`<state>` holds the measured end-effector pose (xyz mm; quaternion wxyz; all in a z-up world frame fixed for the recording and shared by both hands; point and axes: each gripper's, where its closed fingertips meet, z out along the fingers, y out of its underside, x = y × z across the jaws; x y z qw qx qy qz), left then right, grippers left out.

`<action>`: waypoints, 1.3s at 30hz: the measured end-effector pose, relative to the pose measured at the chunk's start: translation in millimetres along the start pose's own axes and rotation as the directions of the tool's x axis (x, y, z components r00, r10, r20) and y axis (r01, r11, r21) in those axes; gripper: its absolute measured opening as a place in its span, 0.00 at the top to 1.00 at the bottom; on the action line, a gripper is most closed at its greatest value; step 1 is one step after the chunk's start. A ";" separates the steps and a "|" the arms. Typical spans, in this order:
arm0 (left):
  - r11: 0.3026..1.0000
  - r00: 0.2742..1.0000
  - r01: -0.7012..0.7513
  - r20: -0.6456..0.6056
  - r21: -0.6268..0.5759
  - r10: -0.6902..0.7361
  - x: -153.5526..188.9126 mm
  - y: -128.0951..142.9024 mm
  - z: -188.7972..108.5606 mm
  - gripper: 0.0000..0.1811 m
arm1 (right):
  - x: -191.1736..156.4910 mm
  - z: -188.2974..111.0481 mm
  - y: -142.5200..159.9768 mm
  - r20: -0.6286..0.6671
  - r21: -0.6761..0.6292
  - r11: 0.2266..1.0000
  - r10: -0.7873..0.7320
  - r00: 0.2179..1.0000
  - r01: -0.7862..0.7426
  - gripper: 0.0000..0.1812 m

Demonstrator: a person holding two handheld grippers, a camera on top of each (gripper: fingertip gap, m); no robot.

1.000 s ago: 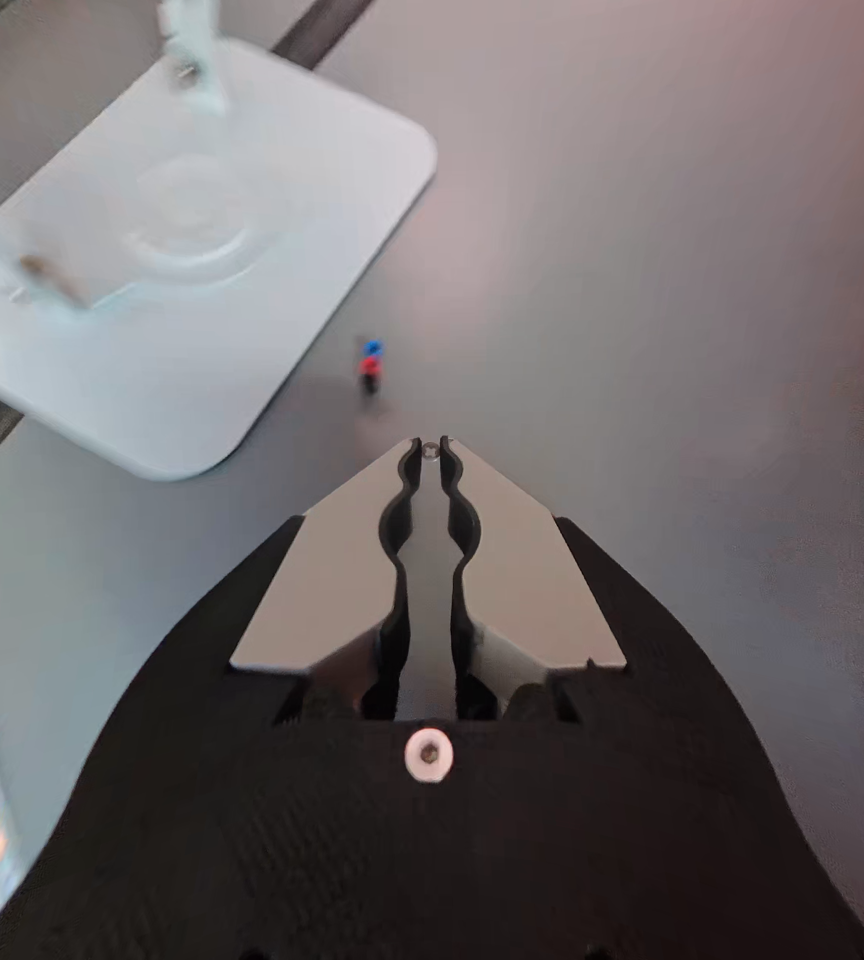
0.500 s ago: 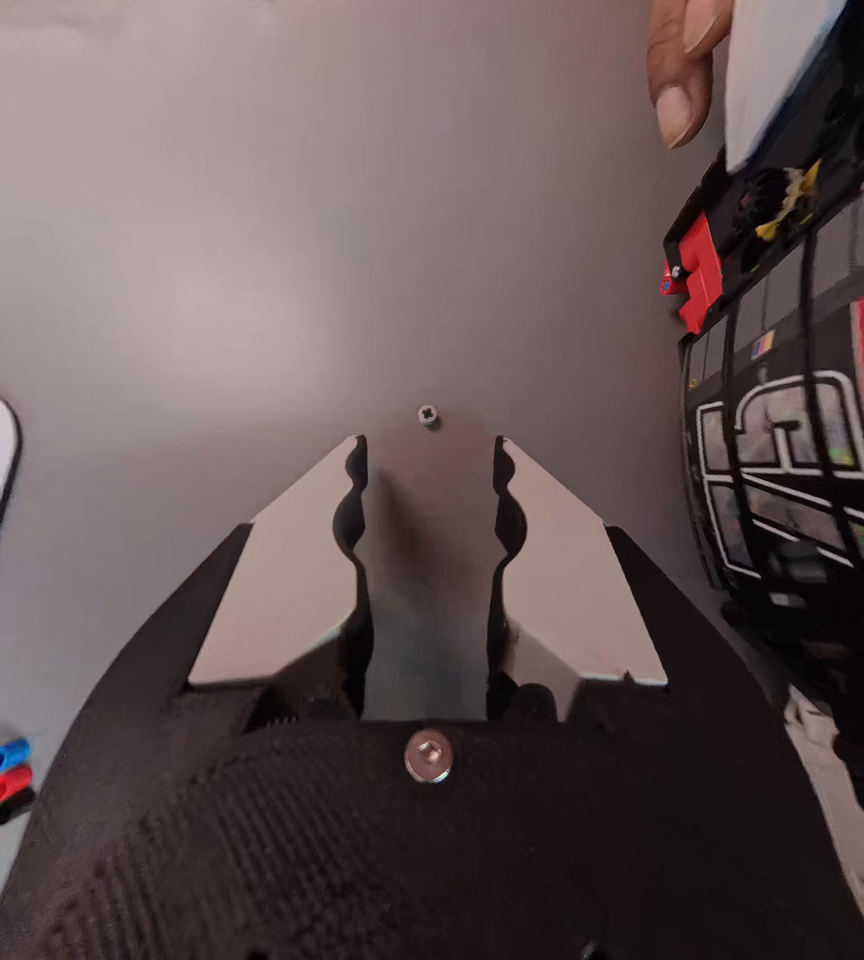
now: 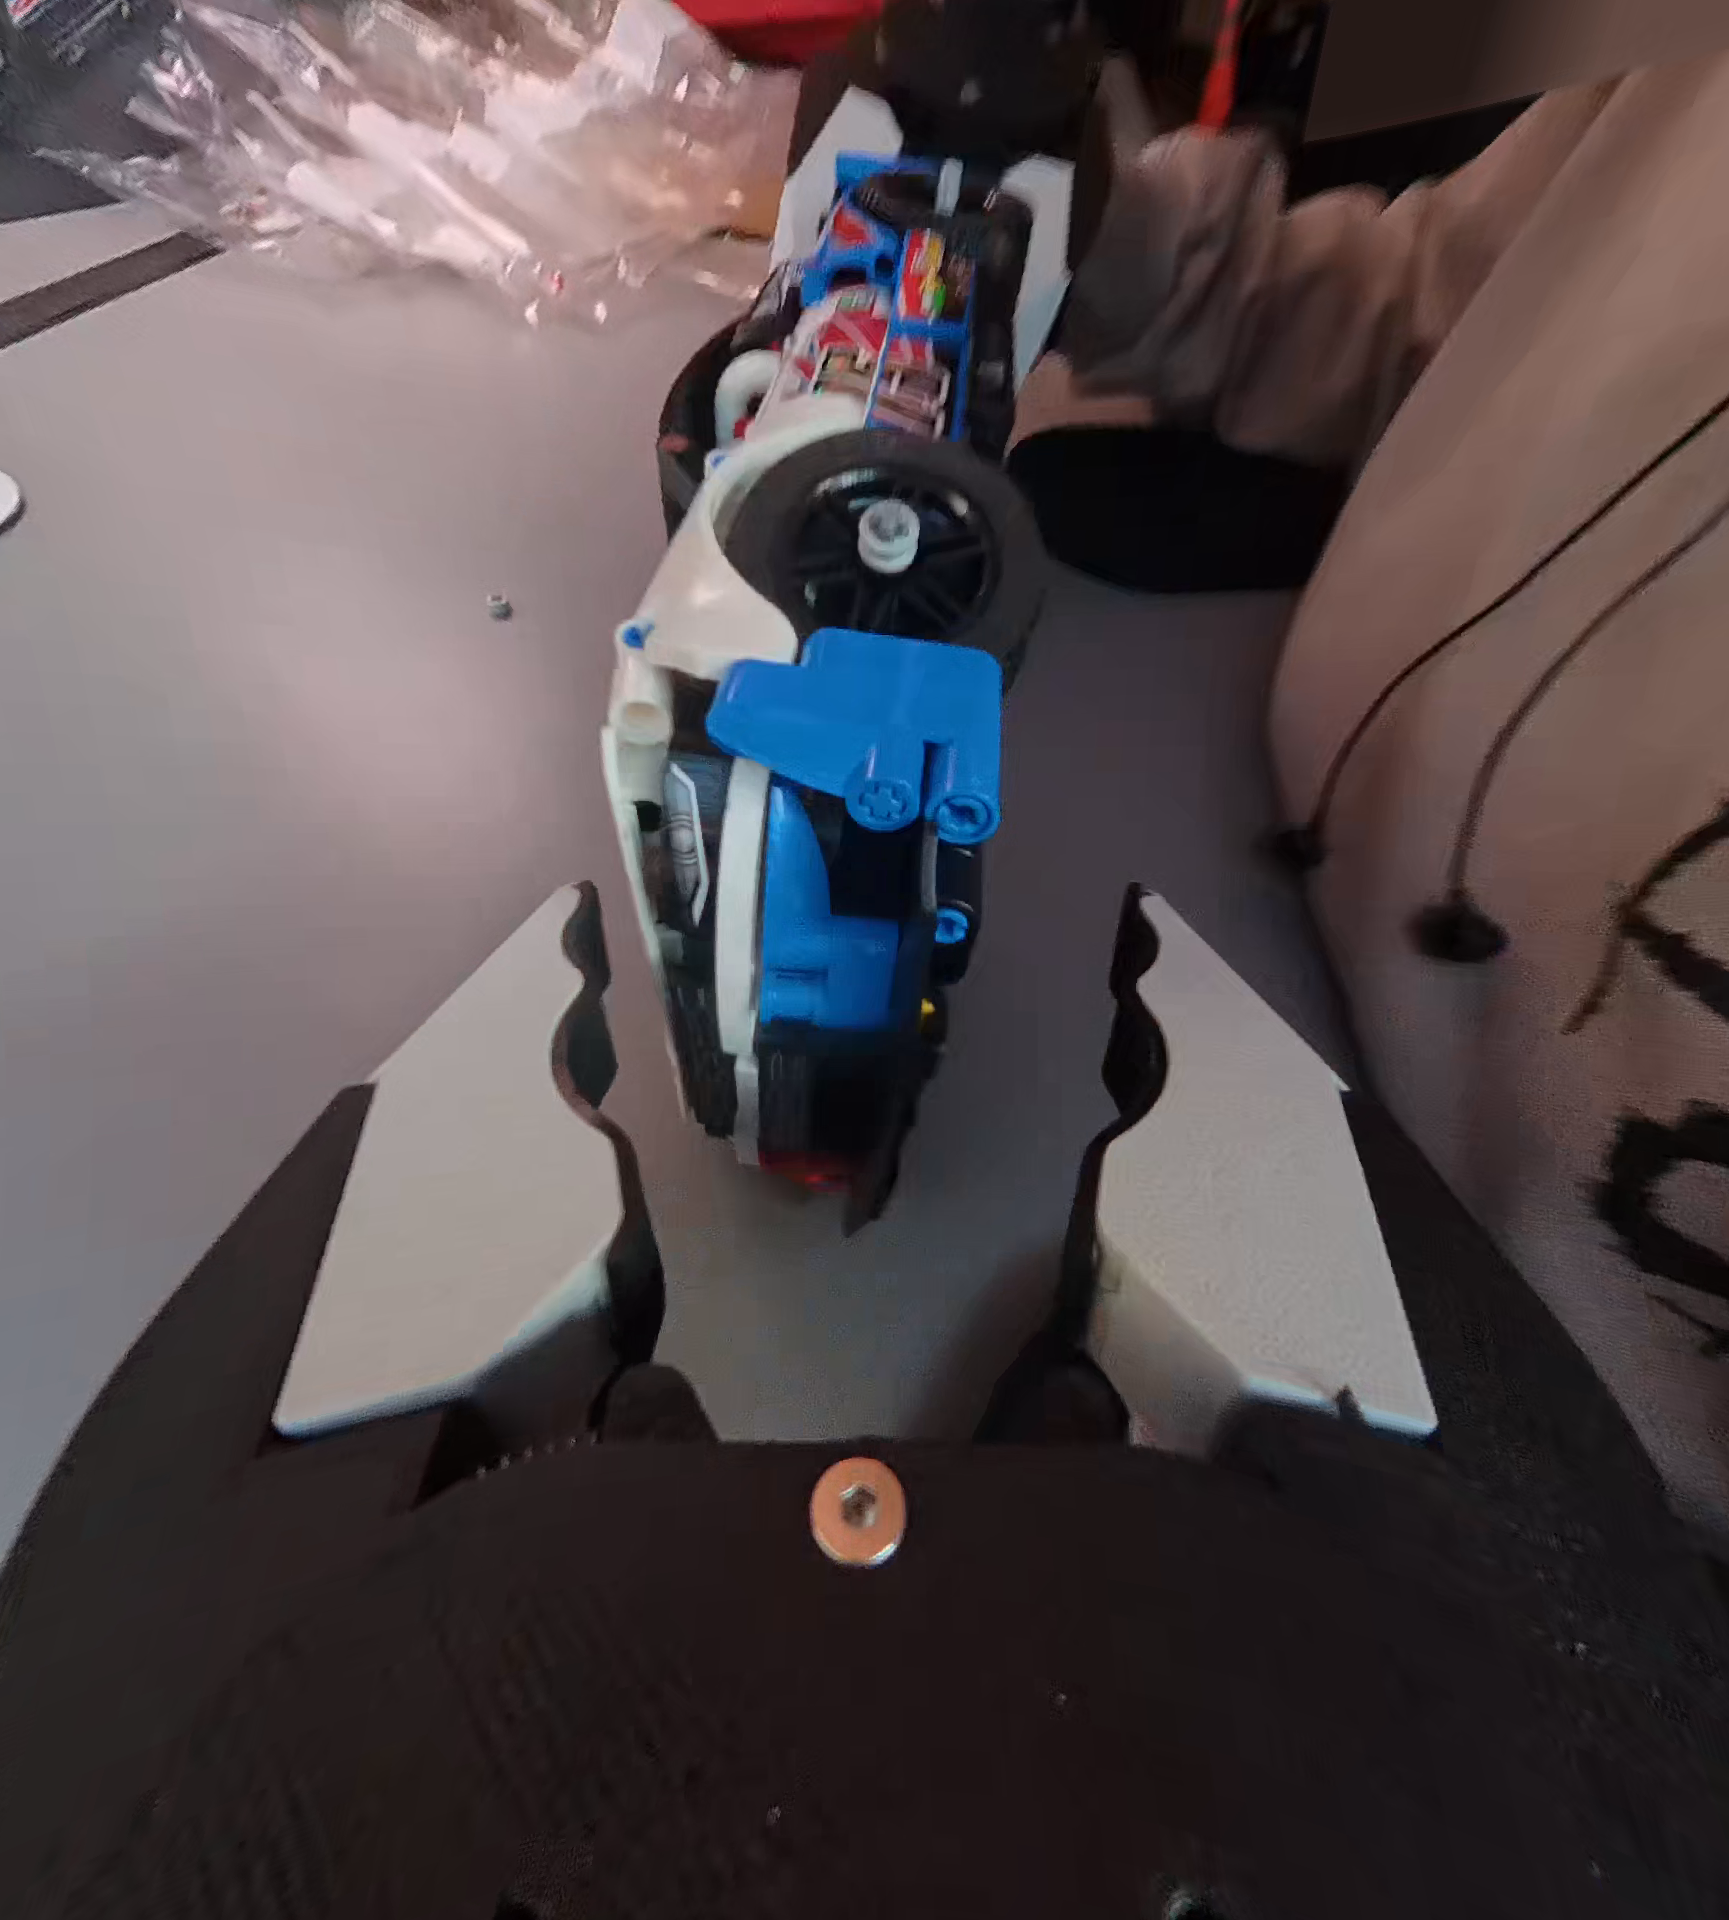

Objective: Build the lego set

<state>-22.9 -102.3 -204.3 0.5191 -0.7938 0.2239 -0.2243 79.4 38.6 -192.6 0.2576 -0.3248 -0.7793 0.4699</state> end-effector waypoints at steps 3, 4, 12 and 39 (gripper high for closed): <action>0.991 0.988 -0.113 0.098 -0.074 0.120 -11.6 6.7 14.7 0.69 | -3.3 -6.0 1.7 0.004 -0.047 0.999 -0.003 1.000 0.003 0.65; 0.990 0.989 -0.116 0.085 -0.080 0.123 -9.6 7.0 15.5 0.69 | -3.1 -15.8 -3.8 0.025 -0.037 0.998 0.043 0.999 -0.042 0.66; 0.985 0.982 -0.167 0.082 -0.029 0.169 -5.7 5.3 15.3 0.70 | 90.6 -25.8 -30.2 -0.044 -0.115 0.984 0.134 0.990 -0.138 0.93; 0.987 0.987 -0.157 0.044 -0.010 0.158 -1.5 5.4 14.0 0.70 | 110.5 75.2 56.2 0.084 -0.550 0.834 0.087 0.993 -0.026 0.95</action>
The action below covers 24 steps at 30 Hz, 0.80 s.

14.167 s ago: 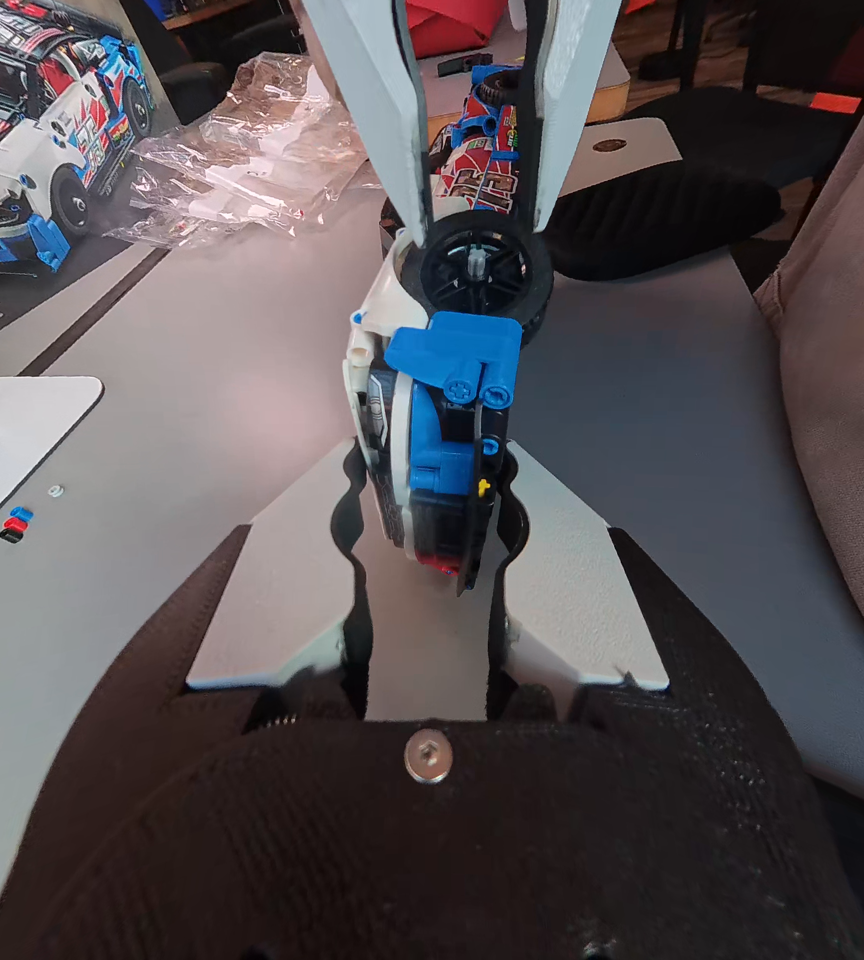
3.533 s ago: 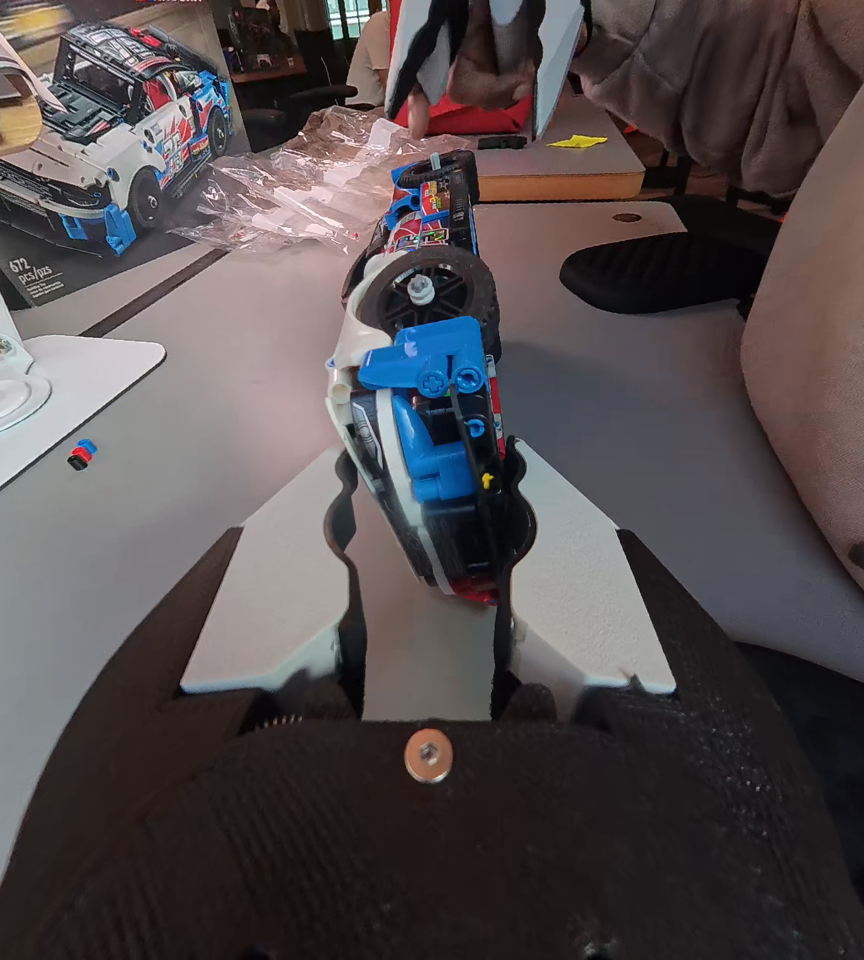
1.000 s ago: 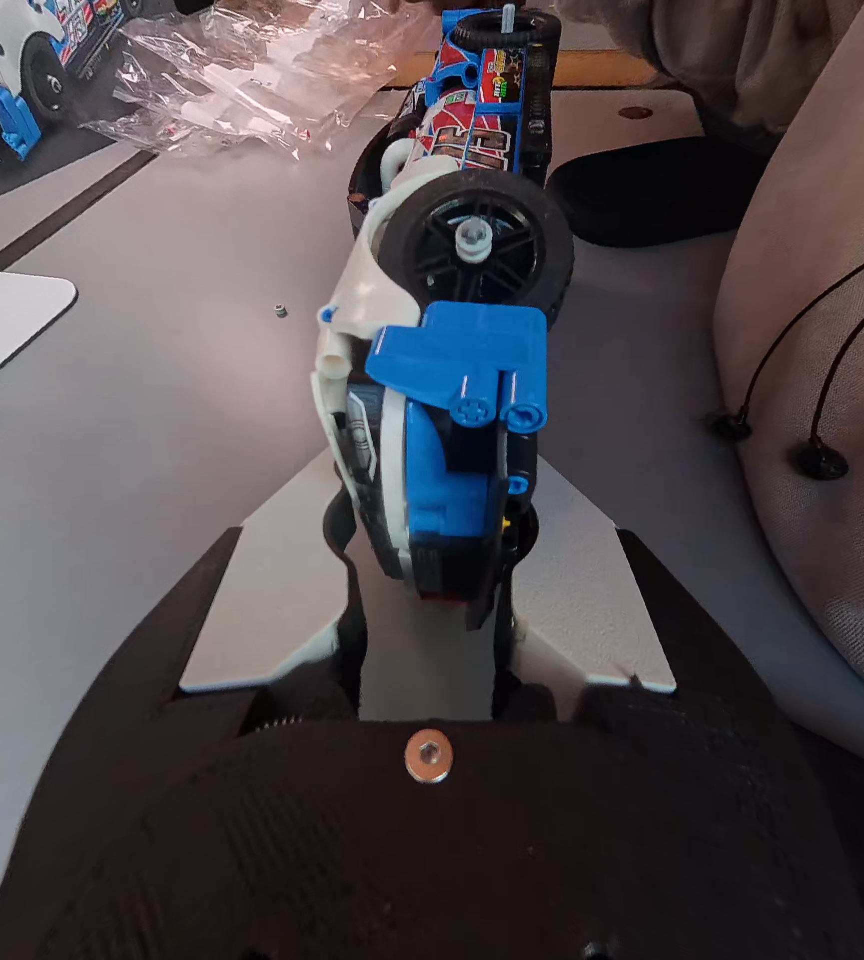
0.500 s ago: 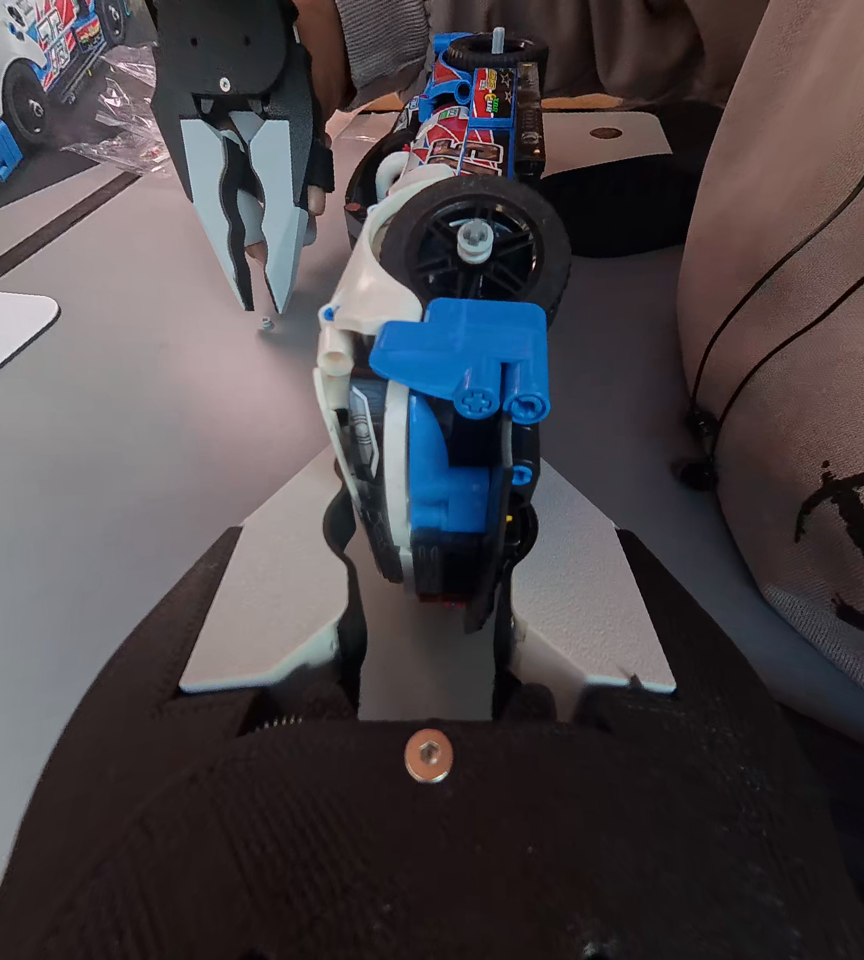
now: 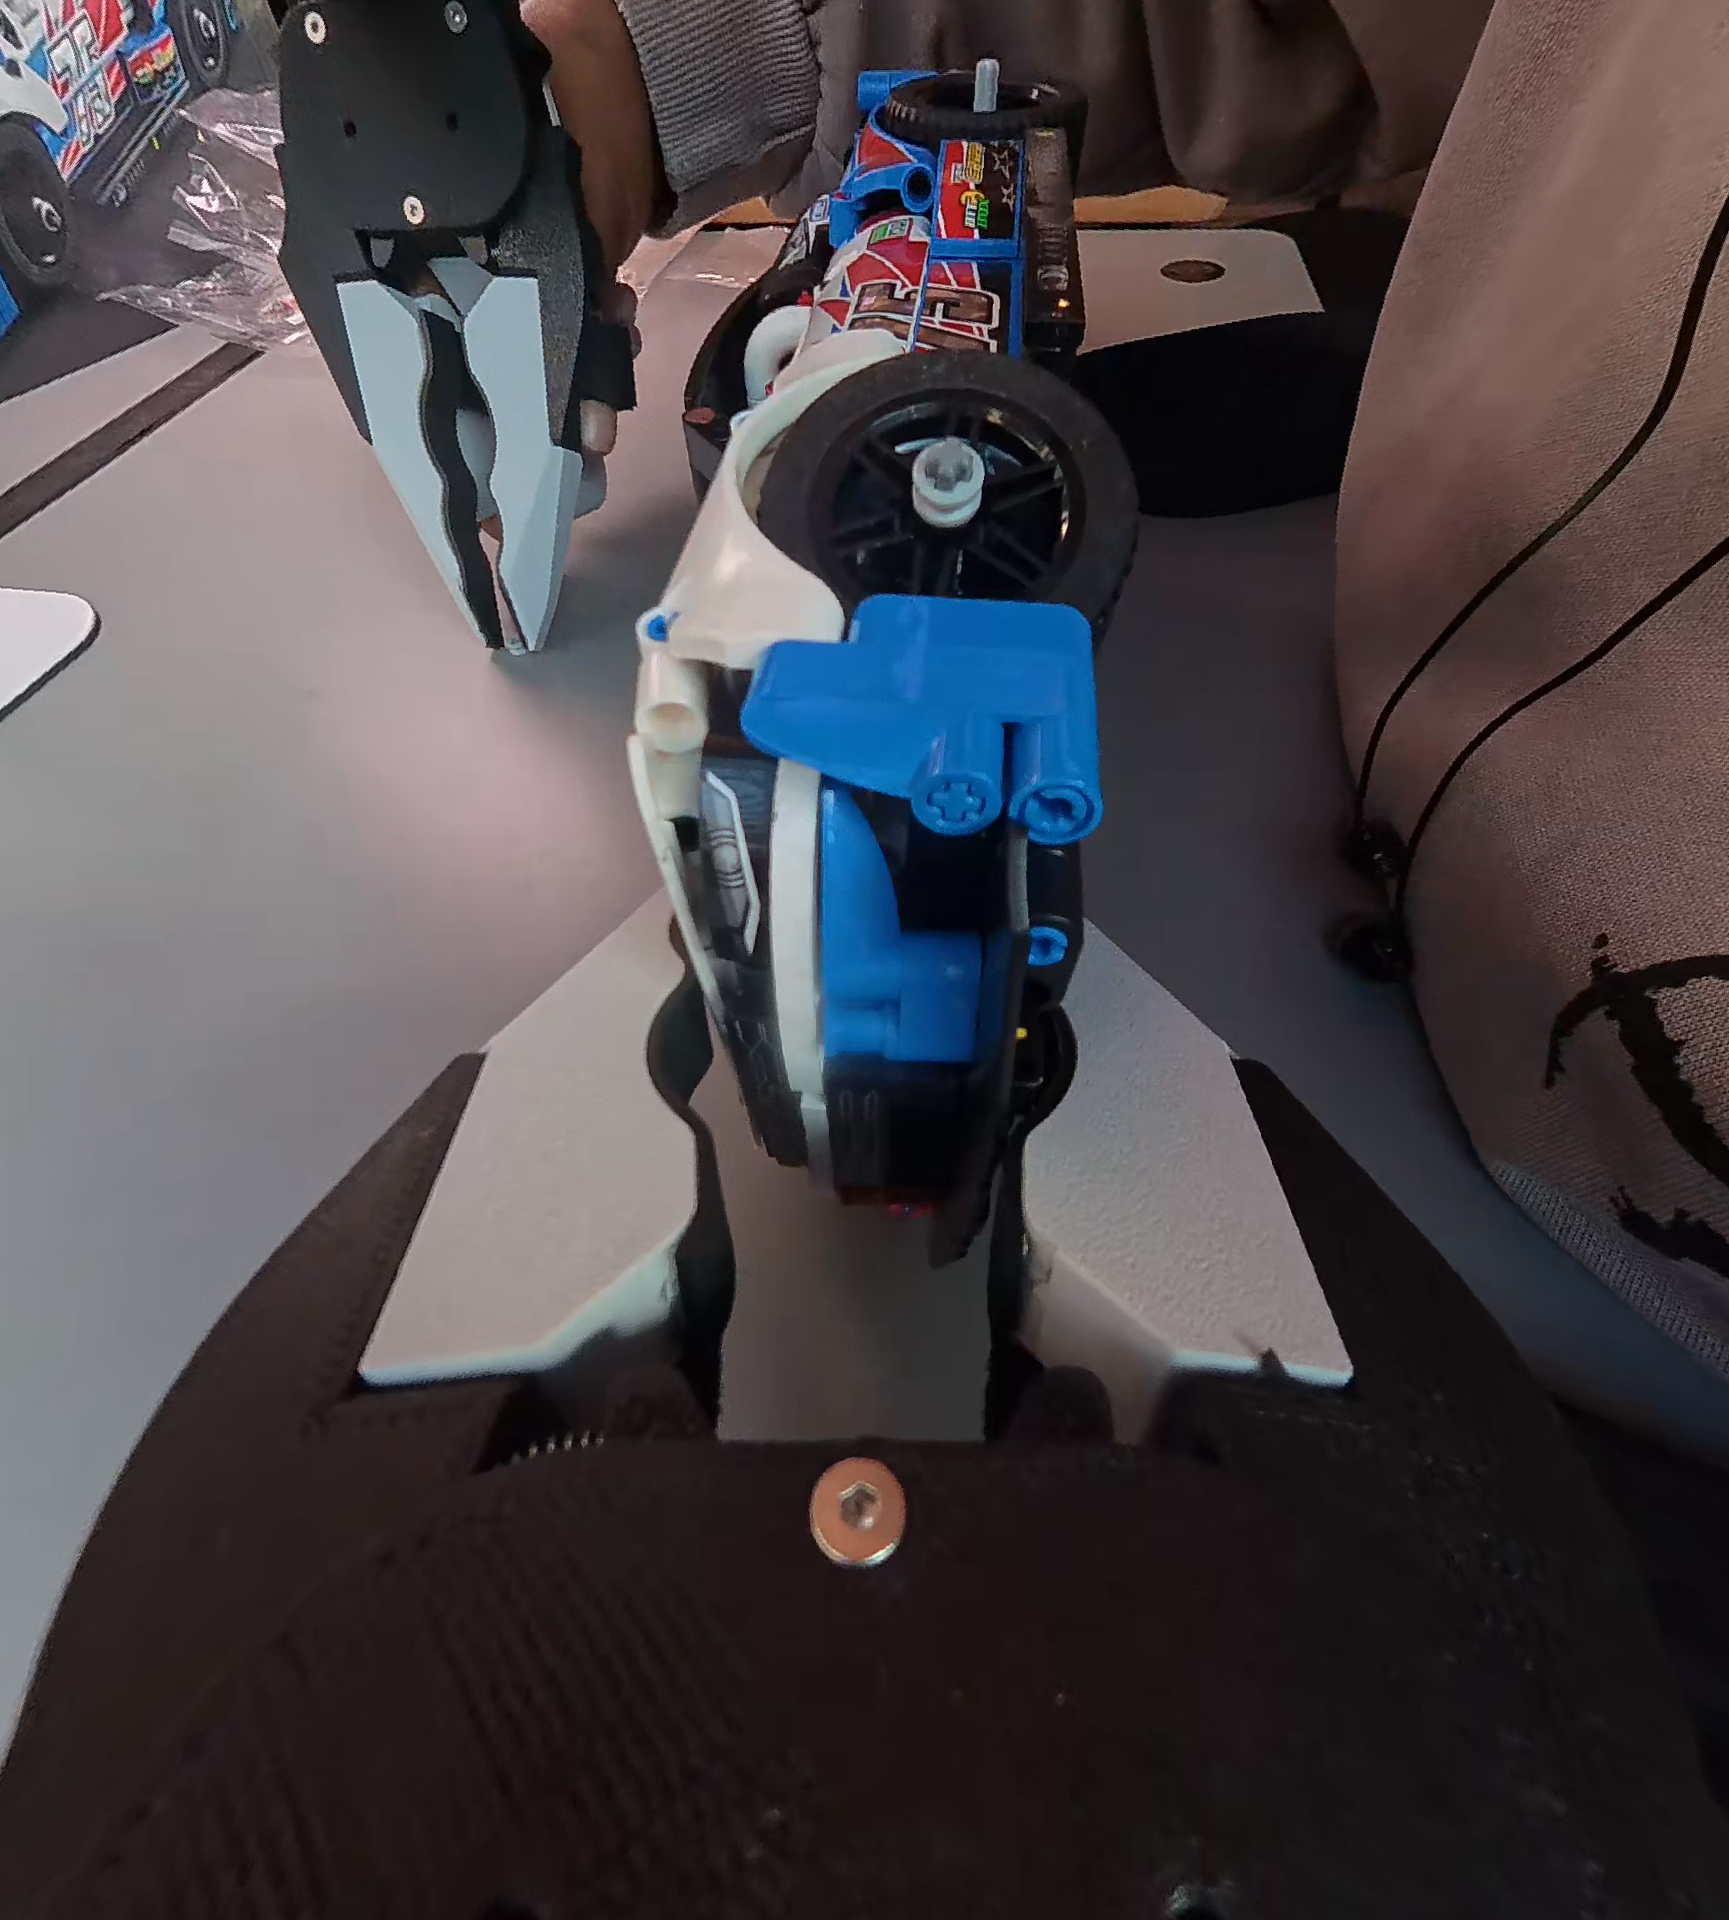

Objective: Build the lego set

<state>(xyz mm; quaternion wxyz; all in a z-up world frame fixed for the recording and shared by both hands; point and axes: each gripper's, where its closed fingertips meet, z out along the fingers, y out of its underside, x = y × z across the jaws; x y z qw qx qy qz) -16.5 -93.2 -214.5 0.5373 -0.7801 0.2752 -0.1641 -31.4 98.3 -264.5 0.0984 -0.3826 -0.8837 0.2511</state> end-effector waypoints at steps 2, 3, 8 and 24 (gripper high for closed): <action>1.000 1.000 -0.001 0.000 0.000 0.001 0.0 0.0 0.0 0.70 | 0.5 -0.1 0.5 -0.005 0.000 1.000 -0.005 1.000 0.005 0.97; 1.000 1.000 -0.001 0.001 0.000 0.001 -0.1 -0.1 0.0 0.70 | -1.7 -0.5 1.0 0.006 0.000 1.000 -0.005 1.000 0.005 0.97; 1.000 1.000 0.006 0.017 -0.002 -0.006 -2.5 0.1 0.0 0.70 | -15.7 -37.0 -21.4 -0.012 0.110 0.994 -0.024 1.000 0.026 0.97; 0.999 0.995 -0.025 0.099 -0.023 0.028 -8.4 1.2 -1.1 0.70 | -144.3 -128.6 -54.1 0.005 -0.095 0.980 -0.177 0.984 0.177 0.98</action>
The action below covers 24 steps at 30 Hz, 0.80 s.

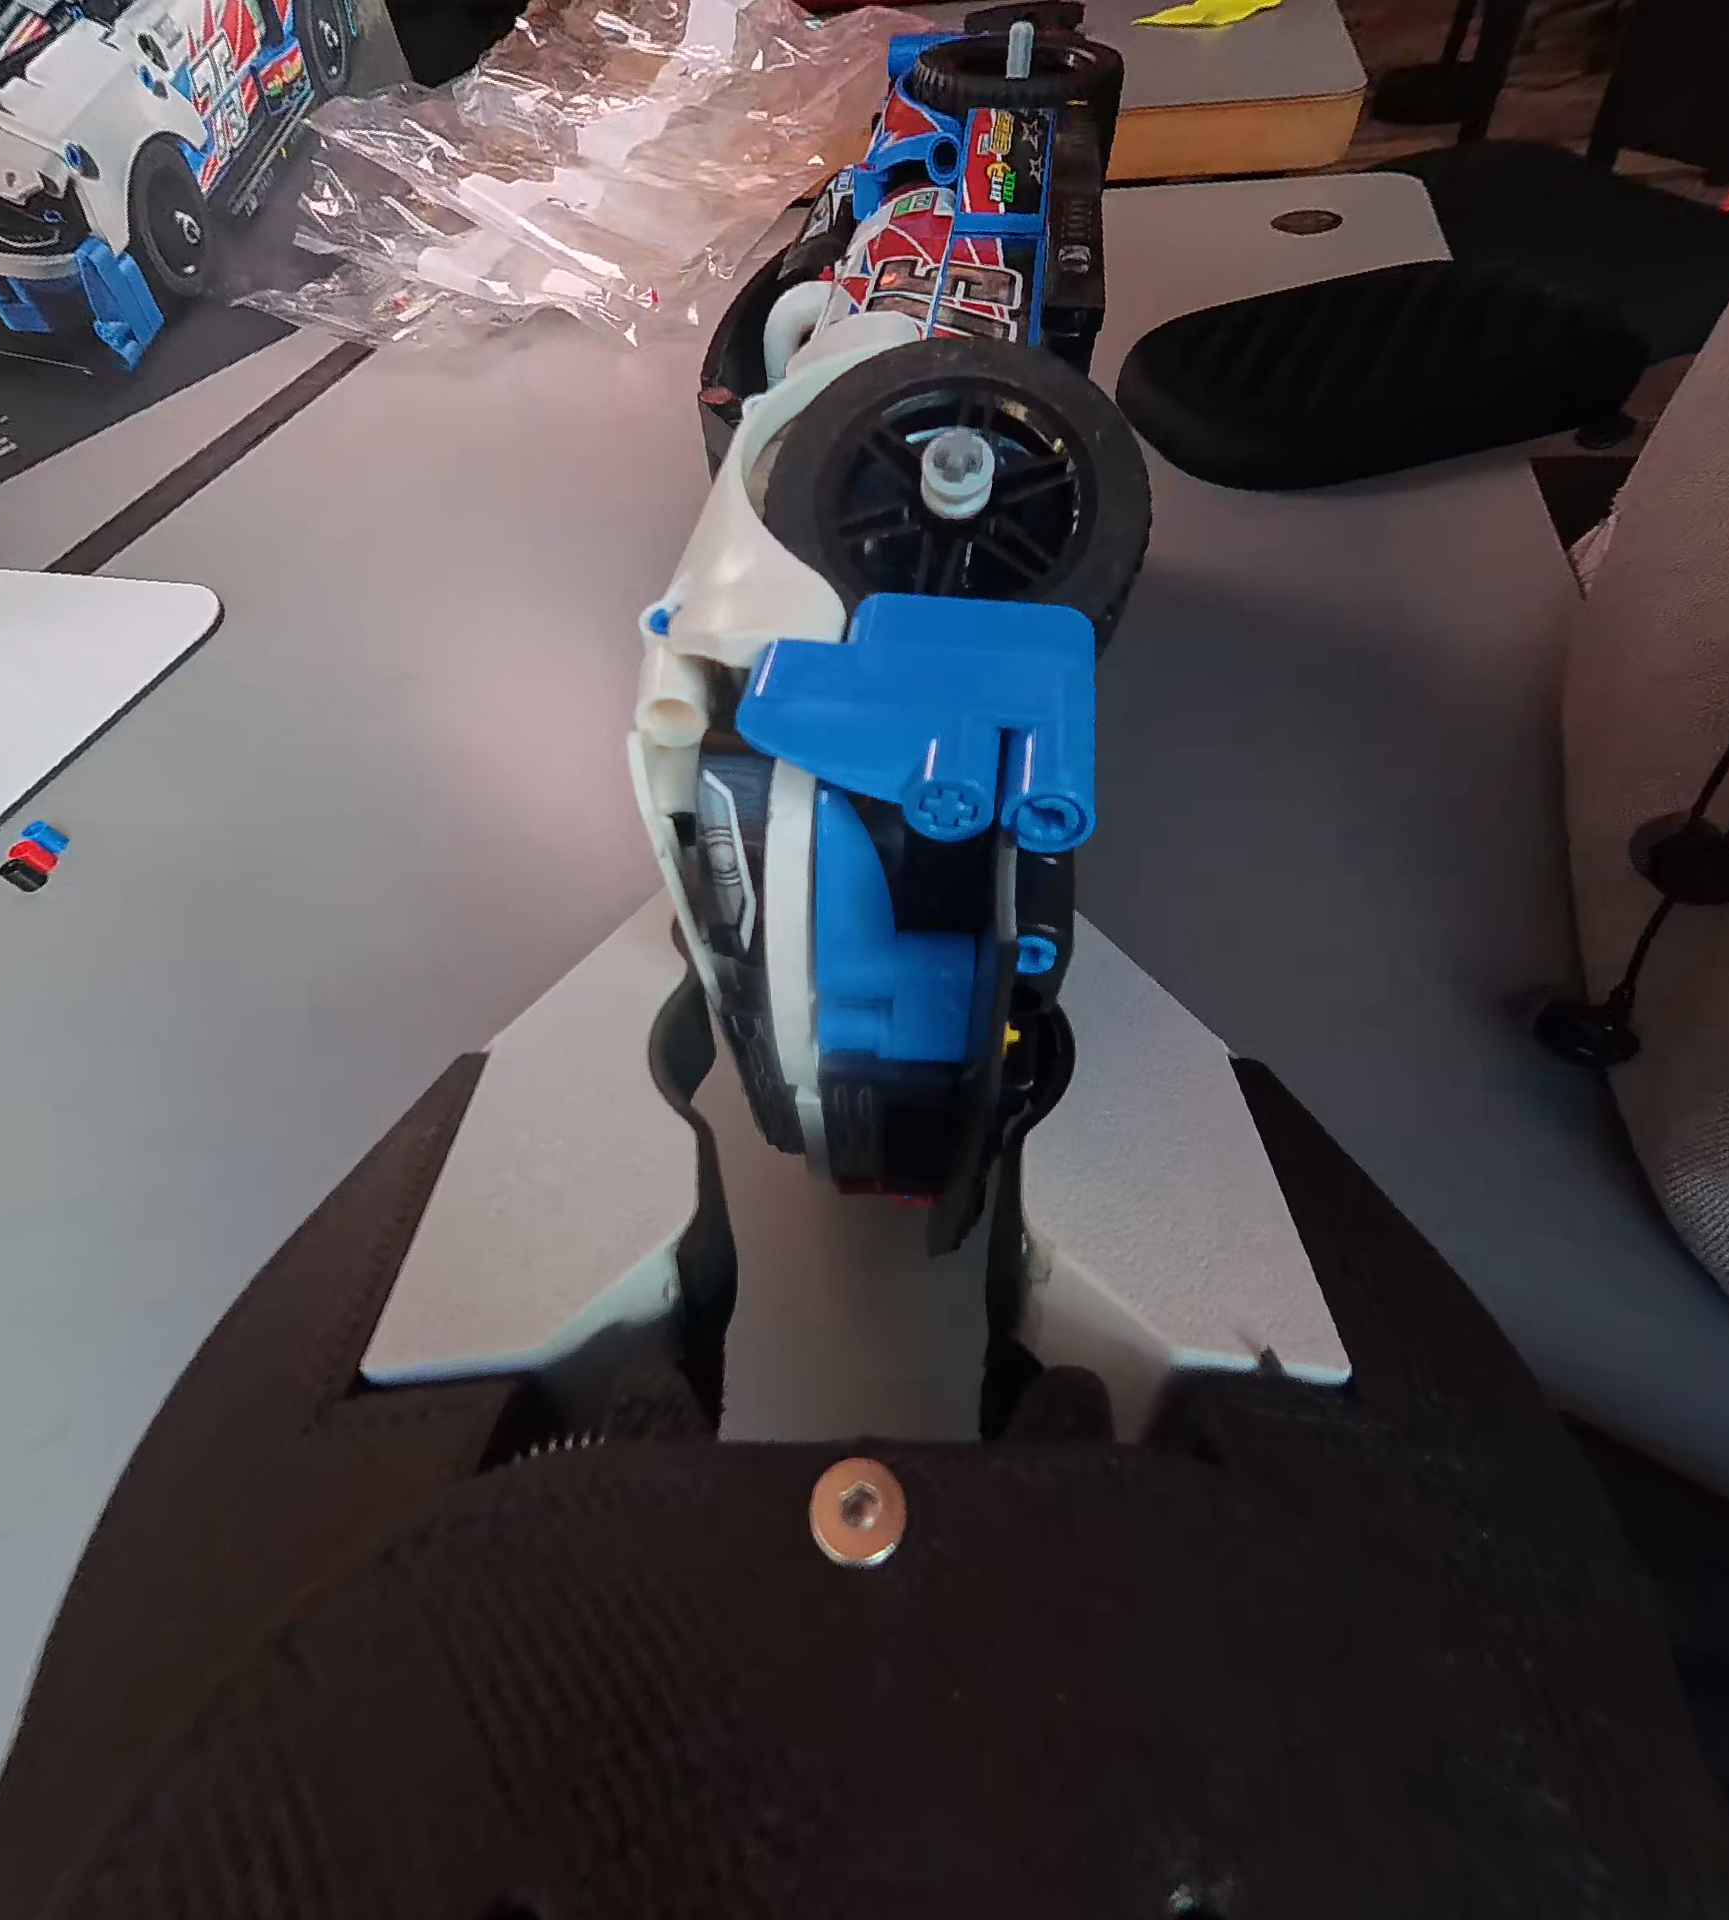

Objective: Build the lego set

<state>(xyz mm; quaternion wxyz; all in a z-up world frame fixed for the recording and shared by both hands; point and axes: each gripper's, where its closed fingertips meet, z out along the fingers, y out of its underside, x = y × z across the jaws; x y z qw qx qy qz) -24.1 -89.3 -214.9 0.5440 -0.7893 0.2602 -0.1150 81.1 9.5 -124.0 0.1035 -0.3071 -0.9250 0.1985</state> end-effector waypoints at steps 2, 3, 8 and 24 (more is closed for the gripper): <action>1.000 1.000 -0.005 0.003 -0.001 0.005 0.2 0.1 -0.3 0.70 | -1.9 1.9 -1.1 0.004 -0.008 1.000 -0.005 1.000 0.005 0.98; 1.000 1.000 -0.008 0.003 -0.001 0.008 0.4 0.2 -0.4 0.70 | -2.7 2.5 -1.2 0.008 -0.015 1.000 -0.007 1.000 0.007 0.98; 1.000 1.000 -0.007 0.002 0.000 0.007 0.5 0.3 -0.6 0.70 | -5.0 5.8 2.9 0.018 -0.046 0.999 -0.014 1.000 0.015 0.98; 1.000 1.000 0.000 -0.020 0.012 0.000 1.7 0.1 -0.8 0.70 | -9.1 6.8 2.5 0.124 -0.038 0.994 -0.095 0.988 0.101 0.98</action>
